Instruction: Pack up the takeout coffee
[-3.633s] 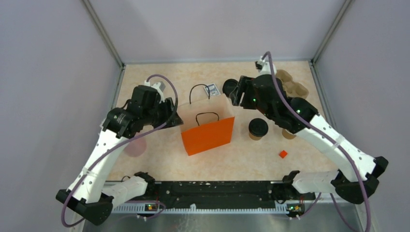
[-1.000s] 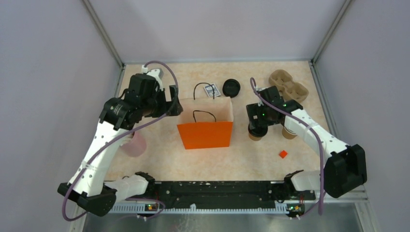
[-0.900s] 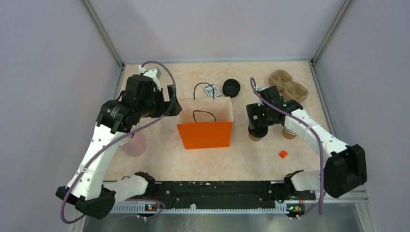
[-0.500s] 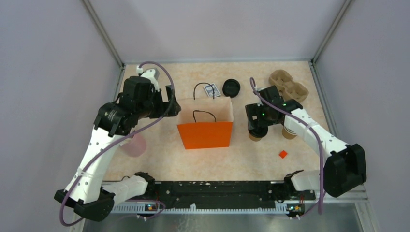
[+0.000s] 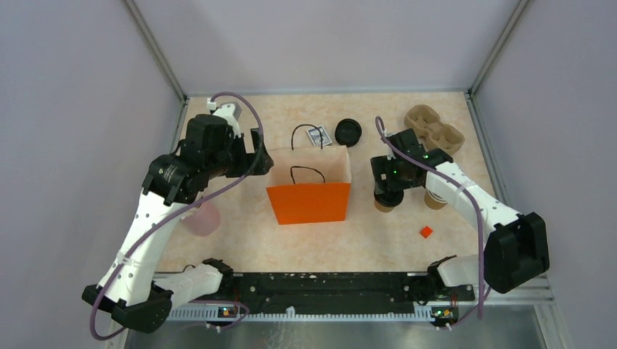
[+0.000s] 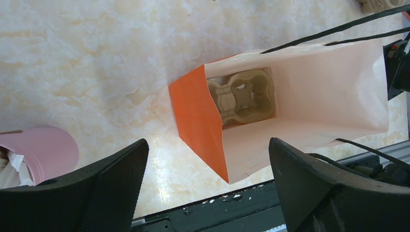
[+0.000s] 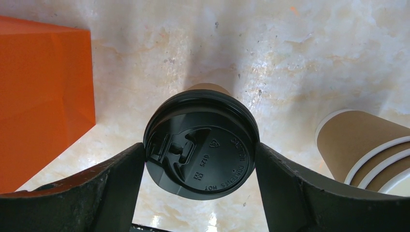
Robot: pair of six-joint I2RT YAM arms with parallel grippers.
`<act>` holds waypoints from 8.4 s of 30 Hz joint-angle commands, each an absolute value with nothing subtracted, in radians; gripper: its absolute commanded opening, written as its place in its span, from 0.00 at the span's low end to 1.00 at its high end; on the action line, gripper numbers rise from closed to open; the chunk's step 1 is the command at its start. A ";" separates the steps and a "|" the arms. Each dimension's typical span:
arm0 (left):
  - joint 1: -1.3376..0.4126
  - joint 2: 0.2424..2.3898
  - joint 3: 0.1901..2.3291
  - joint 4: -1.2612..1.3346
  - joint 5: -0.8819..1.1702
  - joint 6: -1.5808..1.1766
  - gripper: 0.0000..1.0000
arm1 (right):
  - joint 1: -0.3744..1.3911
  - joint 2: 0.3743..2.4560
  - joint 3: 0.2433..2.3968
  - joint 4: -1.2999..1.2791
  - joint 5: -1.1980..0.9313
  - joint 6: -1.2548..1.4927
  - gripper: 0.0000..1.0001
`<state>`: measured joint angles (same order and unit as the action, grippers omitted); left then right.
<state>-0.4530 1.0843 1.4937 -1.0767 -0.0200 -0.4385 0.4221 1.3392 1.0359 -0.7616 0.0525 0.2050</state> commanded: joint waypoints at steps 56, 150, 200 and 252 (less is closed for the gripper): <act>-0.453 1.138 1.393 -0.857 0.102 -0.329 0.00 | 1.019 1.307 1.953 -0.892 0.185 -0.098 0.58; -0.454 0.698 0.911 -0.463 0.418 -0.302 0.02 | 1.291 1.341 1.294 -0.442 0.484 -0.533 0.54; -0.454 0.625 0.775 -0.520 0.437 -0.388 0.04 | 1.289 1.315 1.093 -0.469 0.532 -0.608 0.52; -0.454 0.587 0.667 -0.451 0.558 -0.442 0.08 | 1.143 1.244 0.887 -0.371 0.341 -0.719 0.51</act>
<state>-0.4530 0.6075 0.6952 -0.5194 0.5343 -0.4267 1.1568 1.2758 0.9016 -0.3756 0.3977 -0.7078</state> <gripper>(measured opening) 0.075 0.724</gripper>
